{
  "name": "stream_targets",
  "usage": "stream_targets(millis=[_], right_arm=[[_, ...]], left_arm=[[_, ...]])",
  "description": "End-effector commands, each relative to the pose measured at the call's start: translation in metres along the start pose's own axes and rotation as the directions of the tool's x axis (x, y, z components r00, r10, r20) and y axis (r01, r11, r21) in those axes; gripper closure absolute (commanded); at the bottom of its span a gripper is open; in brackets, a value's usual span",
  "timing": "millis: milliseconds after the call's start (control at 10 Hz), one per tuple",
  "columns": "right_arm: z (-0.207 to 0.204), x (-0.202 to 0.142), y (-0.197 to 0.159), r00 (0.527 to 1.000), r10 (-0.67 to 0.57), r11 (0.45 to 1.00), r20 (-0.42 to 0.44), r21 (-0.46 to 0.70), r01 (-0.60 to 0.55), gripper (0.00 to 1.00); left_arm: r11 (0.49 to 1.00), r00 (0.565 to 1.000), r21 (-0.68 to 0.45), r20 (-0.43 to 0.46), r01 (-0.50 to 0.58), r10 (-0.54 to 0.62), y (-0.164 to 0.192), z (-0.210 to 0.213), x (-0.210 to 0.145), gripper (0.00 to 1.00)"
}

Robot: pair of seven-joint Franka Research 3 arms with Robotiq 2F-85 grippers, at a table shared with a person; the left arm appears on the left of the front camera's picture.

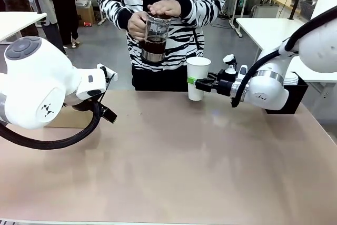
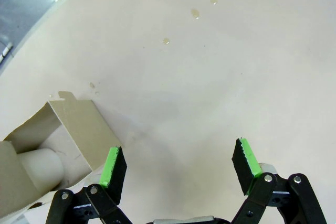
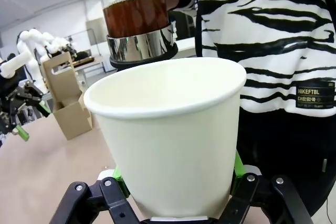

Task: Pour a drink into a cup and package it in a carrier.
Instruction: When a person places the Paper Cup Lid on the 600 ml Paper Cup , lift the 600 ml Paper Cup.

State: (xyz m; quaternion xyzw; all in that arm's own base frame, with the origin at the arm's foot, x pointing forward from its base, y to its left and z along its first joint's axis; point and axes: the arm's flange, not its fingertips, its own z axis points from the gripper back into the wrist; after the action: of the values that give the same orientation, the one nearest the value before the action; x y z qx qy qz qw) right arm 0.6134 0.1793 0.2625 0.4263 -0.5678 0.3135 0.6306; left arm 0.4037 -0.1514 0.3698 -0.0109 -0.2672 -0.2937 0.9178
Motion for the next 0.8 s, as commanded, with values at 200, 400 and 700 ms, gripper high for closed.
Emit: stream_targets(millis=[200, 400, 700], right_arm=[[-0.0022, 0.0022, 0.0008, 1.000, -0.001, 1.000, 0.001, -0.011, 0.001, 0.19], [-0.0022, 0.0022, 0.0008, 1.000, -0.001, 1.000, 0.001, -0.011, 0.001, 0.19], [-0.0022, 0.0022, 0.0008, 1.000, -0.001, 1.000, 0.001, -0.011, 0.001, 0.19]], left_arm=[[1.000, 1.000, -0.002, 0.002, 0.000, 0.000, -0.0002, 0.0005, 0.0001, 0.00], [1.000, 1.000, -0.002, 0.002, 0.000, 0.000, -0.0002, 0.0005, 0.0001, 0.00], [1.000, 1.000, -0.002, 0.002, 0.000, 0.000, -0.0002, 0.0005, 0.0001, 0.00]])
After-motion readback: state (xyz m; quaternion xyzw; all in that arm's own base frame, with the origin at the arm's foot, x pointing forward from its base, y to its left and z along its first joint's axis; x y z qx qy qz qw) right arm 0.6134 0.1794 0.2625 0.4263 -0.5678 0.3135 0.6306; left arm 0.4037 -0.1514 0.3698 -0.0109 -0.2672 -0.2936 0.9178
